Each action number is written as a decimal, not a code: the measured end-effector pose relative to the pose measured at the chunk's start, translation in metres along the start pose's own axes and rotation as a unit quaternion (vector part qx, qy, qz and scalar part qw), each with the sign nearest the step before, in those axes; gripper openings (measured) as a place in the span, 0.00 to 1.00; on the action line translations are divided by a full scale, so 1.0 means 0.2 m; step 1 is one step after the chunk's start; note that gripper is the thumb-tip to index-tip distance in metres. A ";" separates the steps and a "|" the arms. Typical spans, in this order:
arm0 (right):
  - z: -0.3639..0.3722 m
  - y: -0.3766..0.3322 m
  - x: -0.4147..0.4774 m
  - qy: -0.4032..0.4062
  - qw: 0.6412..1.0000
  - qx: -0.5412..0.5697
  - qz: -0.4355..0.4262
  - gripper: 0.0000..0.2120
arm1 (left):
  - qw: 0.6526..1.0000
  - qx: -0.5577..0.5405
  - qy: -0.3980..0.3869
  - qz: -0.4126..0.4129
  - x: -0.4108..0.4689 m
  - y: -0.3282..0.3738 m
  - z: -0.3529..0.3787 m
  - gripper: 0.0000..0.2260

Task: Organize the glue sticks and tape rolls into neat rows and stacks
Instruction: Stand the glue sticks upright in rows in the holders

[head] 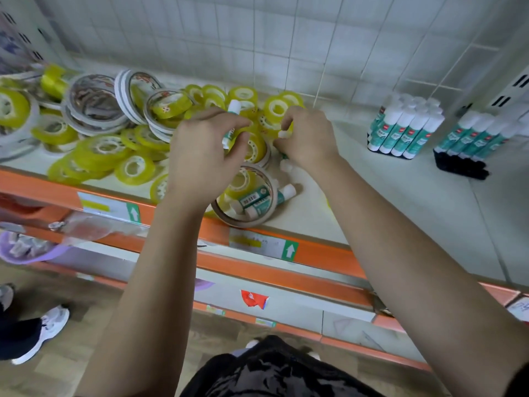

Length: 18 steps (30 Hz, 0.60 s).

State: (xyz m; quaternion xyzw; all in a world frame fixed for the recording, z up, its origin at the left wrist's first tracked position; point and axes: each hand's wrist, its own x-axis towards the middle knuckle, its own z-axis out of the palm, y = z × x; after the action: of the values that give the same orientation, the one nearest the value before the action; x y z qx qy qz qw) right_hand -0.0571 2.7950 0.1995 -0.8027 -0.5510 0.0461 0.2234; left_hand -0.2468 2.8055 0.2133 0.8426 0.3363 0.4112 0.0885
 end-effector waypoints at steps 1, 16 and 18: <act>0.00 0.00 0.00 -0.007 1.000 0.012 0.008 0.13 | 1.000 -0.004 -0.003 0.001 0.00 -0.01 0.00 0.11; -0.11 0.10 -0.14 0.014 0.960 0.265 0.095 0.07 | 0.991 0.097 -0.087 -0.042 0.32 -0.15 0.07 0.12; -0.13 0.11 -0.15 0.015 0.960 0.261 0.098 0.04 | 0.984 0.124 -0.113 -0.067 0.38 -0.17 0.10 0.12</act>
State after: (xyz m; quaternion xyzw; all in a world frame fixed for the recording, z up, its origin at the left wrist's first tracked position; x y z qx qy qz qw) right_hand -0.0417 2.7544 0.2092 -0.7668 -0.4353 0.1981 0.4281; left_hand -0.2154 2.8828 0.2333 0.8638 0.4279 0.2615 0.0485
